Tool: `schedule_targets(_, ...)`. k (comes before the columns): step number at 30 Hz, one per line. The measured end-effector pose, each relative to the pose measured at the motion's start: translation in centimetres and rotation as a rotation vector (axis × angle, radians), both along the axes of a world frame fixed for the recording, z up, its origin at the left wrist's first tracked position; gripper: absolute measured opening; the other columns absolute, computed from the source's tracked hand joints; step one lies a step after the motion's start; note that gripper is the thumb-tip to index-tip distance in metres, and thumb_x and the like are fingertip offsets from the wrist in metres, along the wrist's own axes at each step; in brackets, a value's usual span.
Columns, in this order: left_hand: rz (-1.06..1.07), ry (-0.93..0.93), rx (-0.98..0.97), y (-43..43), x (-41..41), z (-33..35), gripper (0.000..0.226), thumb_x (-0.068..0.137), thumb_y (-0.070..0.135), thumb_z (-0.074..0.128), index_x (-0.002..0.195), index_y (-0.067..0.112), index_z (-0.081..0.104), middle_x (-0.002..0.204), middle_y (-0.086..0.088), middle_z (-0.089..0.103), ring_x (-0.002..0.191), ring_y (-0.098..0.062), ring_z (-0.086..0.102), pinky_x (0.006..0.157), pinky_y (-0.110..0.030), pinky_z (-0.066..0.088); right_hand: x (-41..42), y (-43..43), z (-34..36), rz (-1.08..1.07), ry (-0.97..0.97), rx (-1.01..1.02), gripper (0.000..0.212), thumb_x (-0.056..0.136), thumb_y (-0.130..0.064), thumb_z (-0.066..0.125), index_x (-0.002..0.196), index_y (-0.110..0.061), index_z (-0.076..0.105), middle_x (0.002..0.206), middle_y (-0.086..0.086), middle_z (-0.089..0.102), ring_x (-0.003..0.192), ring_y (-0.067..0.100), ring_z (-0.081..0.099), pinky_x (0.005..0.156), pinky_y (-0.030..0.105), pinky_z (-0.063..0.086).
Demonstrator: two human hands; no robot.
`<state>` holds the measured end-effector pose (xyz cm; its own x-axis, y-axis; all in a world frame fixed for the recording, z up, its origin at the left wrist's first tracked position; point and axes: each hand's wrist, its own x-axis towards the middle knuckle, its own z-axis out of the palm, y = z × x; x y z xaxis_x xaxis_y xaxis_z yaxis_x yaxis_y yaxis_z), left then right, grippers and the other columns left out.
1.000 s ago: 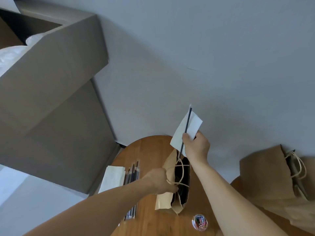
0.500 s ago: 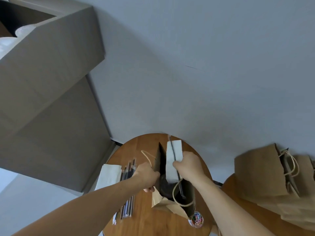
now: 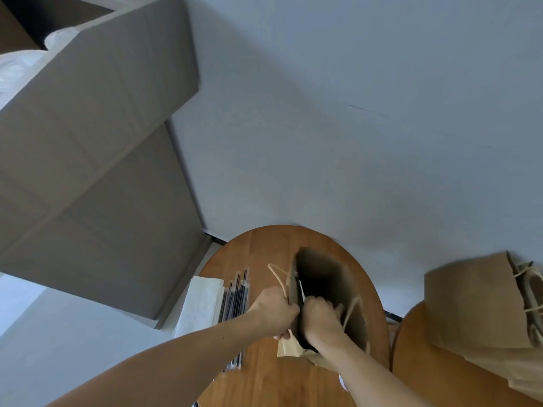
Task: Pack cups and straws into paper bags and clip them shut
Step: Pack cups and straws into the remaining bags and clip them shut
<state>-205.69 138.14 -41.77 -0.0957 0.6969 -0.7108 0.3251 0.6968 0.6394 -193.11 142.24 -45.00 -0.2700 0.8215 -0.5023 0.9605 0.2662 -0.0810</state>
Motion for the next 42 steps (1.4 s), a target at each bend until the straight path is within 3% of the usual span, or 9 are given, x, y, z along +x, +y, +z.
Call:
schedule_targets(2,0.002,-0.001,0.016,0.1,-0.2,0.1,0.015,0.092,0.016,0.049,0.084,0.012,0.061,0.056,-0.009,0.068,0.052,-0.021,0.07,0.054,-0.03,0.06,0.1,0.0,-0.6,-0.059,0.056,-0.06,0.013,0.097,-0.022,0.052,0.107,-0.024,0.06,0.102,-0.003,0.063,0.104,0.018,0.06,0.098,0.037,0.041)
schedule_targets(8,-0.051,0.003,0.029,-0.4,-0.2,0.0,0.016,0.095,0.018,0.05,0.083,0.014,0.061,0.06,-0.008,0.067,0.055,-0.018,0.072,0.056,-0.029,0.061,1.1,3.2,-1.8,-0.253,0.178,-0.352,0.013,0.096,-0.02,0.058,0.083,-0.023,0.055,0.083,-0.003,0.061,0.074,0.01,0.06,0.055,0.02,0.042)
schedule_targets(16,0.004,-0.022,0.032,-0.6,-0.3,-0.5,0.011,0.092,0.023,0.054,0.085,0.019,0.063,0.061,-0.005,0.068,0.056,-0.021,0.072,0.059,-0.034,0.062,0.5,3.5,-3.9,-0.243,0.037,-0.152,0.023,0.094,-0.021,0.055,0.075,-0.027,0.043,0.076,-0.006,0.054,0.065,0.009,0.052,0.065,0.029,0.048)
schedule_targets(19,-0.003,-0.008,0.044,-0.6,-0.5,-0.5,0.012,0.092,0.023,0.053,0.086,0.017,0.062,0.06,-0.007,0.068,0.056,-0.021,0.072,0.058,-0.034,0.062,0.3,3.1,-3.5,-0.216,0.041,-0.121,0.007,0.094,-0.02,0.058,0.089,-0.024,0.055,0.077,-0.007,0.054,0.068,0.01,0.054,0.072,0.031,0.055)
schedule_targets(24,0.01,0.031,0.071,-0.6,-0.5,-0.4,0.016,0.094,0.022,0.054,0.083,0.014,0.06,0.052,-0.002,0.063,0.048,-0.015,0.068,0.048,-0.023,0.055,-0.7,3.8,0.0,-0.087,0.082,-0.093,0.031,0.096,-0.021,0.055,0.125,-0.012,0.052,0.12,0.01,0.058,0.108,0.026,0.059,0.094,0.036,0.051)
schedule_targets(27,0.011,0.054,0.08,-0.4,-0.6,-0.3,0.015,0.095,0.024,0.056,0.093,0.011,0.063,0.066,-0.006,0.065,0.046,-0.012,0.066,0.051,-0.023,0.056,-1.1,4.5,3.9,-0.08,0.107,-0.119,0.039,0.094,-0.029,0.057,0.129,-0.011,0.052,0.13,0.012,0.05,0.11,0.029,0.055,0.095,0.039,0.051)
schedule_targets(31,-0.069,0.063,0.134,-0.5,-0.2,0.0,0.03,0.091,0.035,0.058,0.111,0.014,0.063,0.095,-0.013,0.071,0.078,-0.023,0.072,0.076,-0.042,0.061,0.6,6.0,9.2,-0.048,0.269,0.014,0.048,0.09,-0.043,0.062,0.13,-0.018,0.055,0.13,0.002,0.055,0.11,0.023,0.058,0.084,0.03,0.049)
schedule_targets(35,-0.178,0.037,0.11,-0.9,0.7,0.2,0.07,0.085,0.045,0.063,0.146,0.024,0.038,0.134,-0.004,0.057,0.118,-0.023,0.06,0.095,-0.031,0.053,3.9,7.5,11.5,-0.16,0.428,0.155,0.053,0.091,-0.048,0.058,0.136,-0.02,0.054,0.135,-0.001,0.057,0.12,0.019,0.056,0.091,0.03,0.044)
schedule_targets(42,-0.234,0.016,0.069,-1.5,2.7,0.5,0.093,0.076,0.053,0.067,0.154,0.03,0.022,0.155,0.003,0.036,0.135,-0.022,0.043,0.101,-0.032,0.043,7.4,5.7,6.9,-0.587,0.53,-0.427,0.075,0.093,-0.069,0.04,0.145,-0.015,0.043,0.14,0.008,0.052,0.112,0.029,0.061,0.092,0.045,0.055)
